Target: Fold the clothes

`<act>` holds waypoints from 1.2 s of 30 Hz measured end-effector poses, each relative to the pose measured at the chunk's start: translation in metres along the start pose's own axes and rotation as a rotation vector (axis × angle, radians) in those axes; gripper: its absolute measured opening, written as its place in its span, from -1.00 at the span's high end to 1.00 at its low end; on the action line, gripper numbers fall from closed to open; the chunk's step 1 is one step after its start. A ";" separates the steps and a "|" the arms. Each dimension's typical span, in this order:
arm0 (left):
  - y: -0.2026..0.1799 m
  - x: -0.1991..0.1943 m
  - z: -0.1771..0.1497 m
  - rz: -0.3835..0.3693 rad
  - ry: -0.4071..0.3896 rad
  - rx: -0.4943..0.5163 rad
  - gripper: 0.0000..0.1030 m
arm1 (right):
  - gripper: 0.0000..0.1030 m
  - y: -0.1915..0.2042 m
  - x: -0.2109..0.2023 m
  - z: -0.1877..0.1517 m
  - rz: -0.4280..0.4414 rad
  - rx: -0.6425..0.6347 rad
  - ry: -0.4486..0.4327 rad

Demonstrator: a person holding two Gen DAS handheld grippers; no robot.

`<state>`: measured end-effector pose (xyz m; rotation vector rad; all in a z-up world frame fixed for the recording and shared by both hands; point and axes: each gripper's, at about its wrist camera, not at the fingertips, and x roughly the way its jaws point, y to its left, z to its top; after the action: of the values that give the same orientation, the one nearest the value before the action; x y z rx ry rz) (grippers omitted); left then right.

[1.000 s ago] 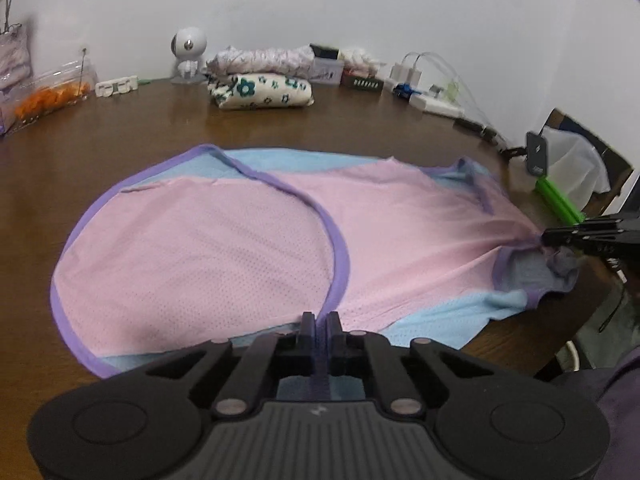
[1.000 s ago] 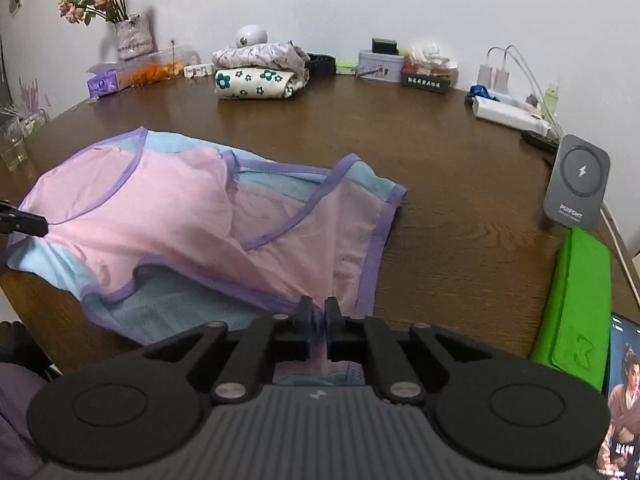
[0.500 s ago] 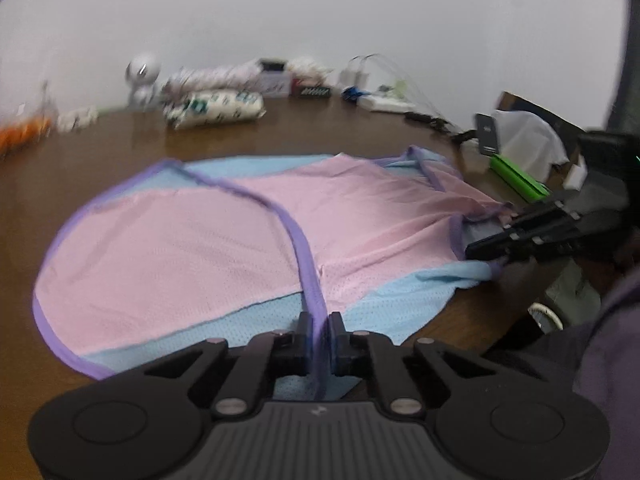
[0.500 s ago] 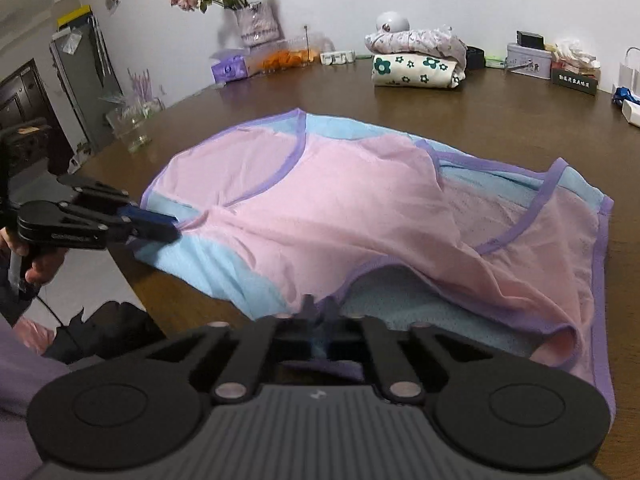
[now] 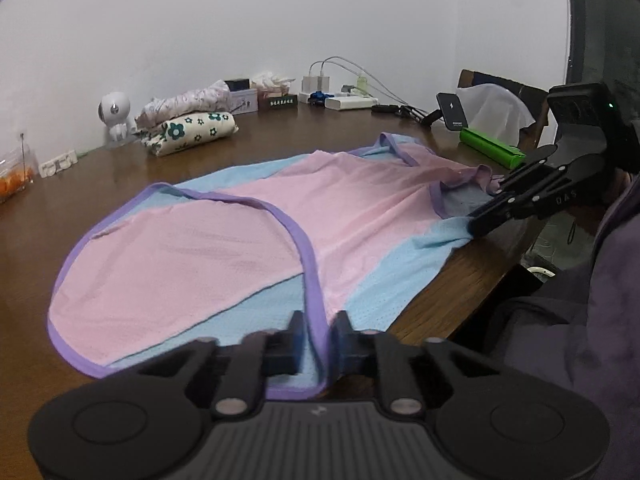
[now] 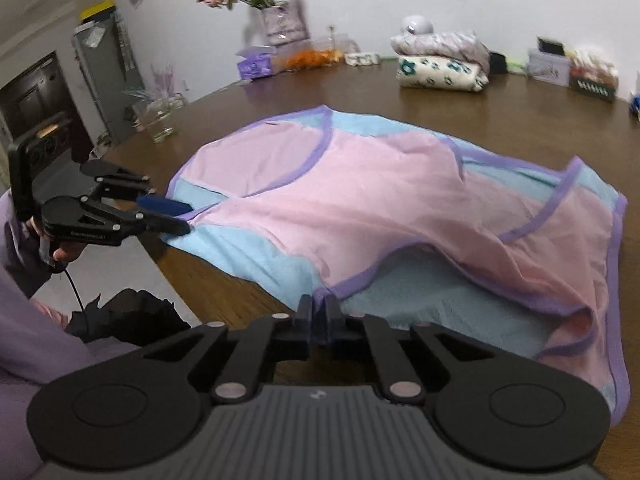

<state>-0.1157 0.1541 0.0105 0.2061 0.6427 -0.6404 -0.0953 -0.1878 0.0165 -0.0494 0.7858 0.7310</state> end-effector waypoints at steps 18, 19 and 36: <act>0.027 0.023 0.058 0.027 -0.098 -0.161 0.13 | 0.22 -0.093 -0.014 0.046 -0.381 0.213 -0.131; 0.028 0.032 0.065 0.032 -0.078 -0.163 0.13 | 0.28 -0.097 -0.002 0.050 -0.406 0.216 -0.114; 0.101 0.135 0.137 0.169 0.103 -0.278 -0.02 | 0.65 -0.092 0.061 0.099 -0.405 -0.172 -0.074</act>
<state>0.0975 0.1168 0.0343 0.0332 0.7963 -0.3745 0.0526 -0.1919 0.0270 -0.3260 0.6147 0.4107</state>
